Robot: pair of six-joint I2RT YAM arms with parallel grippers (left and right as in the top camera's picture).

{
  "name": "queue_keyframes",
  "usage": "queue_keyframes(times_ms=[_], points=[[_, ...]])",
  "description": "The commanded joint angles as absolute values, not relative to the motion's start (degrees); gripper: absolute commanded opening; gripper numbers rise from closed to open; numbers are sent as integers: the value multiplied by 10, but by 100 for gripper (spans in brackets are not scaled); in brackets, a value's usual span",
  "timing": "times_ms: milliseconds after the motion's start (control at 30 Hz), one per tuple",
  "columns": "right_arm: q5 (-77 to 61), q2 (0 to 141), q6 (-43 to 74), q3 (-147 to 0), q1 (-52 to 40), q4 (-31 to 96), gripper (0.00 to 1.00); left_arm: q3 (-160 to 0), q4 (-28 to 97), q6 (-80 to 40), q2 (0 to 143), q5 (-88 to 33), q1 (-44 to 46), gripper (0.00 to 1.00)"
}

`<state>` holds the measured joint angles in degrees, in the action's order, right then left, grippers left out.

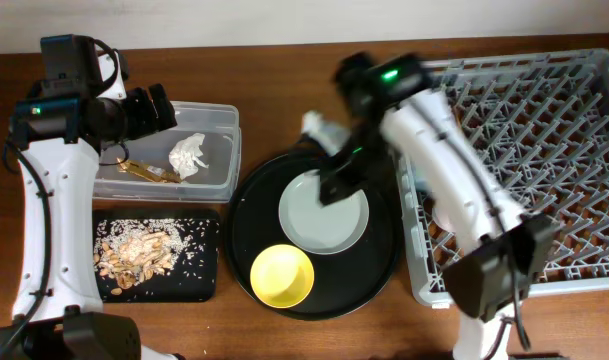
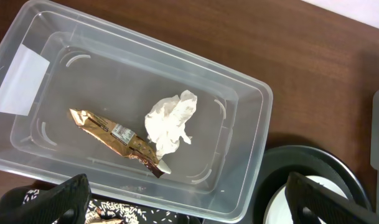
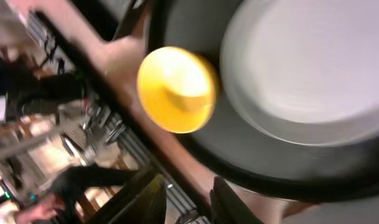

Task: Sort waste into correct bins and load items into the dishwasher rack
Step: 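Grasp the yellow bowl rim with the right gripper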

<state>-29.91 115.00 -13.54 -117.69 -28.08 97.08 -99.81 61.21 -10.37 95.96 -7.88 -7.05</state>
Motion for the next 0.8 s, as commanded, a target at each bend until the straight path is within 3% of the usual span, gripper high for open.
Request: queue_keyframes(times_ms=[0,200,467,633,767], points=[[-273,1134,-68,-1175,-384,974,27,-998,612,-109,959,-76,-72,99],[-173,1125,50,-1174,-556,973,27,-998,612,-109,959,-76,-72,99],[-161,1107,66,-1087,-604,961,29,-998,612,-109,959,-76,-72,99],[-158,1062,65,-972,-604,814,35,-998,612,-109,959,-76,-72,99],[-151,1062,65,-858,-602,607,55,-998,612,-109,959,-76,-72,99]])
